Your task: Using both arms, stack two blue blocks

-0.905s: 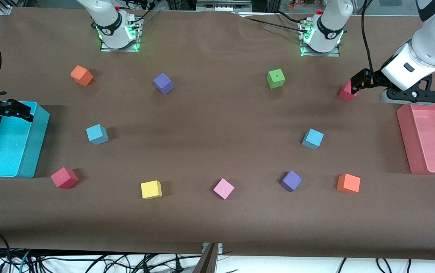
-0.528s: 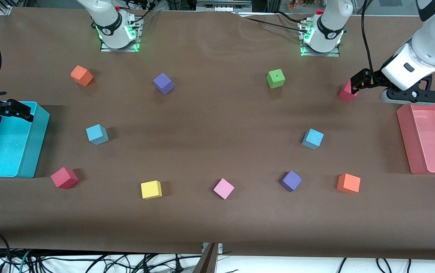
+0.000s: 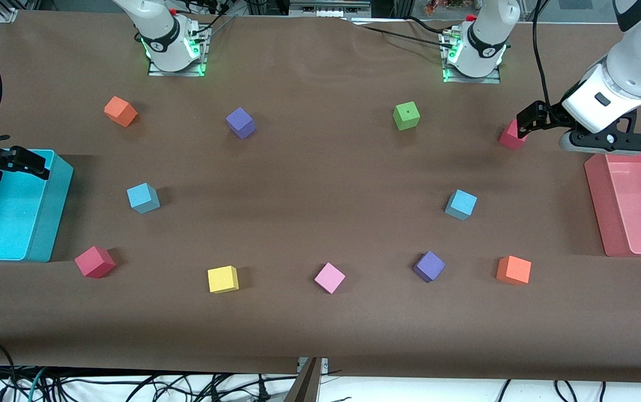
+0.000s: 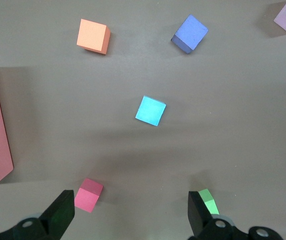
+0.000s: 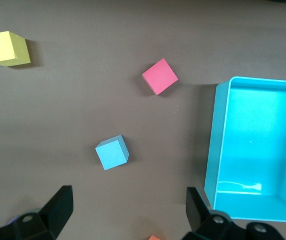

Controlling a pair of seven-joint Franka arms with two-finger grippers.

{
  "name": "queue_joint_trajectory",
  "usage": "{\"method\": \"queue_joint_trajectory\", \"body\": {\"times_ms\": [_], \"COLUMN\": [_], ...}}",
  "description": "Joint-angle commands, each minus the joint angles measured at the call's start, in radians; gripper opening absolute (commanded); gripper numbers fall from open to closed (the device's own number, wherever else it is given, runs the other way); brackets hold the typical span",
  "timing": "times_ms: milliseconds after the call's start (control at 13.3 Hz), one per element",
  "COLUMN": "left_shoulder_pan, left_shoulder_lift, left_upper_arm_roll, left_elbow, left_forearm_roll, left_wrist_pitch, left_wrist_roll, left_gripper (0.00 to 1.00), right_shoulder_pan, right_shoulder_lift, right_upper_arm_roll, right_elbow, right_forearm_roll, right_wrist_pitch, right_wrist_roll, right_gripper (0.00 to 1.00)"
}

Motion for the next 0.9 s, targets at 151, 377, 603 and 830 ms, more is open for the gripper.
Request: {"method": "queue_joint_trajectory", "body": {"times_ms": [151, 377, 603, 830], "left_shoulder_pan": [0.0, 0.0, 0.0, 0.0], "left_shoulder_lift": [0.0, 0.0, 0.0, 0.0], "left_upper_arm_roll": [0.001, 0.001, 0.001, 0.001], "left_elbow": [0.015, 0.015, 0.015, 0.015], "left_forearm_roll": [0.009, 0.009, 0.009, 0.009], "left_wrist_pitch": [-0.02, -0.02, -0.02, -0.02], "left_wrist_roll": [-0.001, -0.001, -0.001, -0.001], "left_gripper": [1.0, 1.0, 1.0, 1.0], "right_shoulder_pan": [0.0, 0.0, 0.0, 0.0], "right_shoulder_lift": [0.005, 0.006, 0.046, 0.086], "right_upper_arm_roll": [0.001, 0.001, 0.001, 0.001], "right_elbow": [0.014, 0.014, 0.014, 0.012], "right_forearm_roll": [0.001, 0.004, 0.01, 0.01], "right_wrist_pitch": [-0.009, -0.003, 0.002, -0.002], "right_wrist_roll": [0.015, 0.014, 0.012, -0.003], "right_gripper": [1.0, 1.0, 1.0, 1.0]}}
